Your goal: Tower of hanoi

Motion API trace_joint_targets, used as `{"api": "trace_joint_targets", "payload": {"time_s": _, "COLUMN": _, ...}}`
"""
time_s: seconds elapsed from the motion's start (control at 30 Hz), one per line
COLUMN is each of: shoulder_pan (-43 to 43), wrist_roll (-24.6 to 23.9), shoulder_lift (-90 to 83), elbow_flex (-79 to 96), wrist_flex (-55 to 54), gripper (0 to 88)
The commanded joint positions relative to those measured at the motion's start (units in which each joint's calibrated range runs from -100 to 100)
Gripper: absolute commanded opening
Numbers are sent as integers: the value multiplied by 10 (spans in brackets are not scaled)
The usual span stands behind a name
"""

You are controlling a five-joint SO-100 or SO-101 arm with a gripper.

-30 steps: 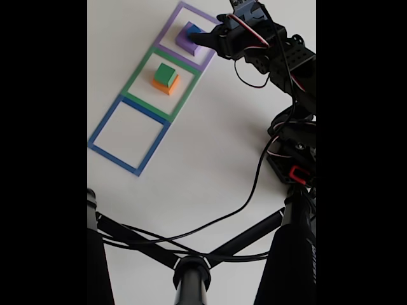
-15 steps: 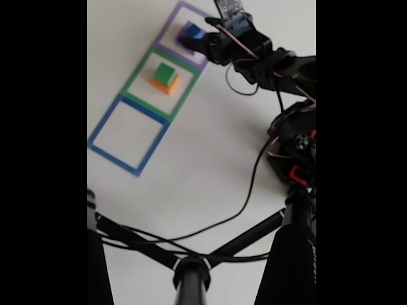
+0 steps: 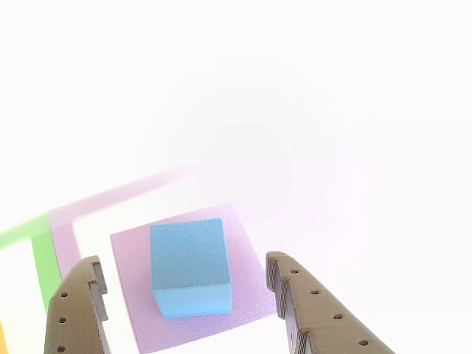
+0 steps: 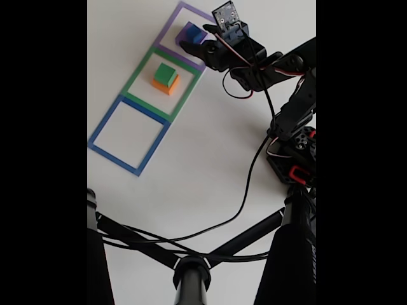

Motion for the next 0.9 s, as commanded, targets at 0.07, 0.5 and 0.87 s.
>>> {"api": "trace_joint_targets", "payload": {"time_s": 0.07, "shoulder_pan": -4, "wrist_roll": 0, "shoulder_lift": 21, "elbow_flex": -35, "wrist_flex": -38, "gripper": 215}}
{"api": "trace_joint_targets", "payload": {"time_s": 0.5, "shoulder_pan": -10, "wrist_roll": 0, "shoulder_lift": 24, "elbow_flex": -32, "wrist_flex": -38, "gripper": 101}}
{"api": "trace_joint_targets", "payload": {"time_s": 0.87, "shoulder_pan": -23, "wrist_roll": 0, "shoulder_lift": 16, "elbow_flex": -30, "wrist_flex": -37, "gripper": 31}}
